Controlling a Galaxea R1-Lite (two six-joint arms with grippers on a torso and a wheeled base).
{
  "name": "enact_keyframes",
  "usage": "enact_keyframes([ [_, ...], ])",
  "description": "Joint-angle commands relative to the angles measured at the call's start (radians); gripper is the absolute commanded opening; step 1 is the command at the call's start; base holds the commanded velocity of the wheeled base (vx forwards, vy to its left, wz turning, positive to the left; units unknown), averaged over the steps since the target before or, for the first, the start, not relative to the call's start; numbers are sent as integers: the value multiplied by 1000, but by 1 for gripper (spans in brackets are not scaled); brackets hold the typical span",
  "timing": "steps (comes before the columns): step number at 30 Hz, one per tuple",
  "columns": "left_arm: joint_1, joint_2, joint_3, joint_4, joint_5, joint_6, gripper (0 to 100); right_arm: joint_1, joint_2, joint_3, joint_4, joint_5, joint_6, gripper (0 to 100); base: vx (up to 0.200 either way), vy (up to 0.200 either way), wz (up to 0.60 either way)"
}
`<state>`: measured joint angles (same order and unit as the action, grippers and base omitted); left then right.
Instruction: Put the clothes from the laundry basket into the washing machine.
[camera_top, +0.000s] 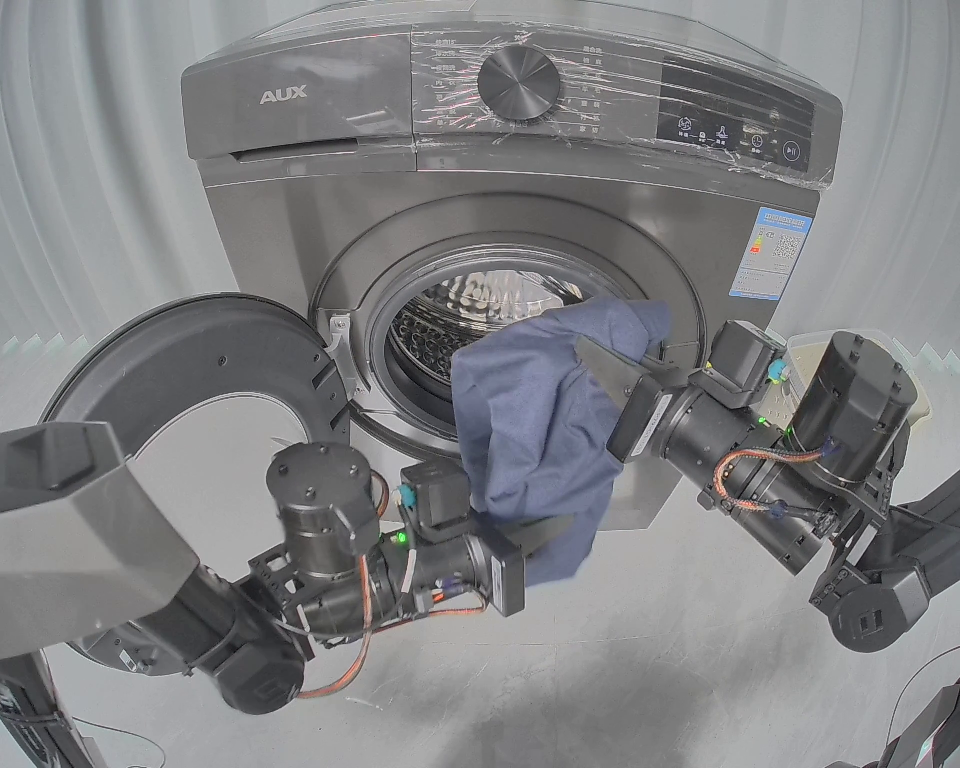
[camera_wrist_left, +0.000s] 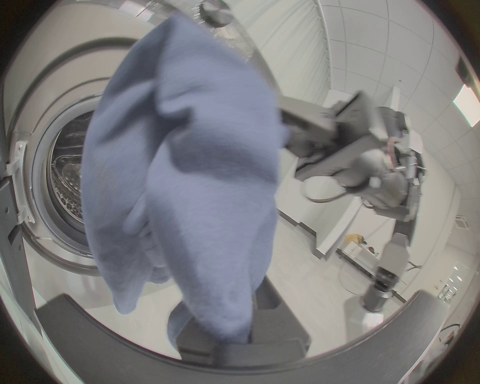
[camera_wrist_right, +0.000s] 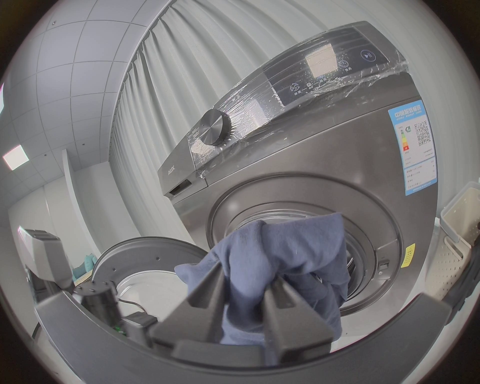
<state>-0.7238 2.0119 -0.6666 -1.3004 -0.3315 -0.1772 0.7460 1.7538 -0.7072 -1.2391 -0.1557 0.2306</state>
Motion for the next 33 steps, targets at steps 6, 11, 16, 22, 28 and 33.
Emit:
enact_keyframes([
  [6, -62, -229, 162, -30, -9, 1, 0, 0, 21, 66, -11, 38, 44, 100, 0, 0, 0],
  [11, -6, -232, 162, -92, -15, -4, 0, 3, 15, 104, -6, 39, 41, 100, 0, 0, 0],
  [16, 32, -211, 163, -155, -8, -5, 0, -33, 10, 124, -2, 35, 35, 100, 0, 0, 0],
  [22, 67, -200, 162, -244, 3, -5, 0, -103, -30, 169, 61, 38, 30, 100, 0, 0, 0],
  [28, 76, -229, 170, -246, 3, -4, 0, -149, -23, 242, 64, 41, 6, 100, 0, 0, 0],
  [33, 89, -232, 163, -246, 2, -7, 0, -189, -22, 290, 66, 44, 4, 100, 0, 0, 0],
])
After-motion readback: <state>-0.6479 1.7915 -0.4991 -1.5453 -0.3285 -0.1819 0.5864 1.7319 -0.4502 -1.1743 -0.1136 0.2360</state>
